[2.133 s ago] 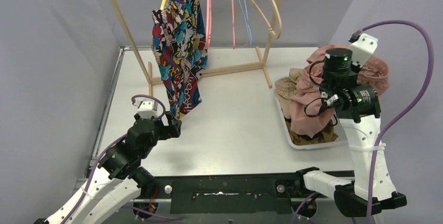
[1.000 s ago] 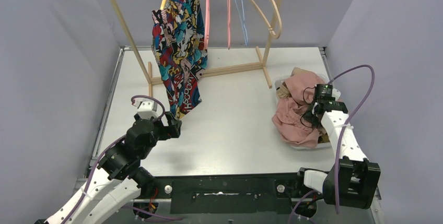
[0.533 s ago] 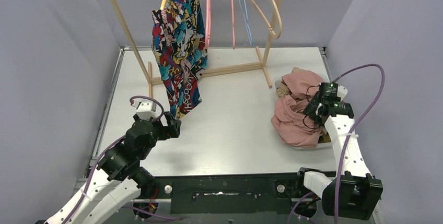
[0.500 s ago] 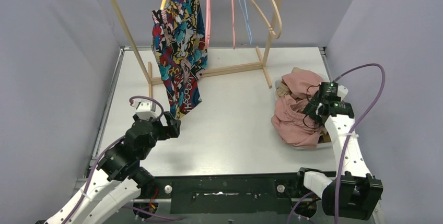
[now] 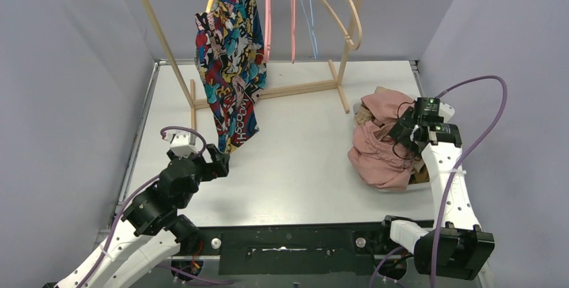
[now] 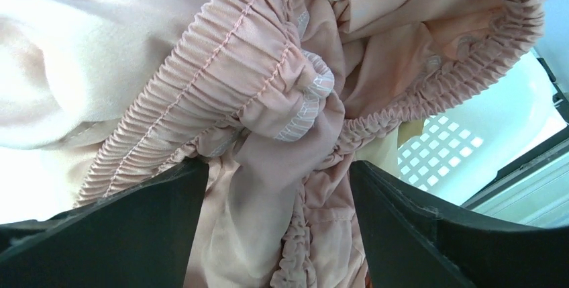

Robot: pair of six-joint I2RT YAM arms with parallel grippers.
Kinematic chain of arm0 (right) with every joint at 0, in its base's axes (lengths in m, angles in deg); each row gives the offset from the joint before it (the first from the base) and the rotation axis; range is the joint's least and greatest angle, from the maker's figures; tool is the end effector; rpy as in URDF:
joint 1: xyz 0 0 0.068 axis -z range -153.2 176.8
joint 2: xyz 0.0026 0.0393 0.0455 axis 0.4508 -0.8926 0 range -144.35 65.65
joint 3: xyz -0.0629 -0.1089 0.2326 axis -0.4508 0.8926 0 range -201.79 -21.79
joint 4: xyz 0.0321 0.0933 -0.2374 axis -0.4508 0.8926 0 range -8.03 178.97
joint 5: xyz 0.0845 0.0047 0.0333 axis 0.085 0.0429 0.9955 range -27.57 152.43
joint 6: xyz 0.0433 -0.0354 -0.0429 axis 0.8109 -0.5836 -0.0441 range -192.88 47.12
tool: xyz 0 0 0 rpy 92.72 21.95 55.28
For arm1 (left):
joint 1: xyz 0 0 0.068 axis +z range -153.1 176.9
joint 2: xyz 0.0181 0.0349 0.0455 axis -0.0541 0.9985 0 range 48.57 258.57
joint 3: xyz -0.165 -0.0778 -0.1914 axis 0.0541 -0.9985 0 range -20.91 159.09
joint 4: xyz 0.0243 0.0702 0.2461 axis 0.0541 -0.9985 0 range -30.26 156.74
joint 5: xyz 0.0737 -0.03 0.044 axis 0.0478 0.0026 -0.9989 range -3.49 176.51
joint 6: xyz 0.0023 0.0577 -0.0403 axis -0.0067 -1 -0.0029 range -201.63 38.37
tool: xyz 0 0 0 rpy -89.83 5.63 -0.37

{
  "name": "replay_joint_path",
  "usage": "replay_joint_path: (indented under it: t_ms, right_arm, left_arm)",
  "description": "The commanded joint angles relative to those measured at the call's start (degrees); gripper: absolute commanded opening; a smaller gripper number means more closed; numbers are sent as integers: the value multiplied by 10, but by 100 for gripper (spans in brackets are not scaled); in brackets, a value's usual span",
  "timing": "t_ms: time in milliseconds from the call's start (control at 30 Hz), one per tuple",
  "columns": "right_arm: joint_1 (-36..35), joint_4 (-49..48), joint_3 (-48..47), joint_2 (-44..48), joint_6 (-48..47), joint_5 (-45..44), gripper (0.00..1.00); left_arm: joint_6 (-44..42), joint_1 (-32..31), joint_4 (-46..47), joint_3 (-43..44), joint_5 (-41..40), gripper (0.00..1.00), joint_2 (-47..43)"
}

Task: Remove the shorts from the hanger
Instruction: Place the shorts in the basket.

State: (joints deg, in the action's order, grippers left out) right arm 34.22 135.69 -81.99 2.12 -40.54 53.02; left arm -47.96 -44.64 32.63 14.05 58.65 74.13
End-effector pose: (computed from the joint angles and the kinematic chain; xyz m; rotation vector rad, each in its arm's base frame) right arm 0.2178 -0.0379 0.2782 0.9239 2.3730 -0.0421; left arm 0.1154 -0.0664 0.2699 -0.1748 1.9606 -0.3780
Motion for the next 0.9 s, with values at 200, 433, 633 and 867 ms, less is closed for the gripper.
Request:
replay_joint_path:
  t_ms: [200,433,633,867]
  right_arm:
    - [-9,61,-122,41,36,25,86]
    - [-9,3,-126,44,27,57,73]
    - [-8,-55,-28,4,10,55,65]
    - [-7,-138,156,-9,39,71,66]
  left_arm:
    - [1,-1,21,4,-6,85,0]
    - [-1,-1,19,4,-11,86,-11]
    - [-6,-7,20,5,-8,85,-22]
    - [-10,-18,21,4,-5,86,-25]
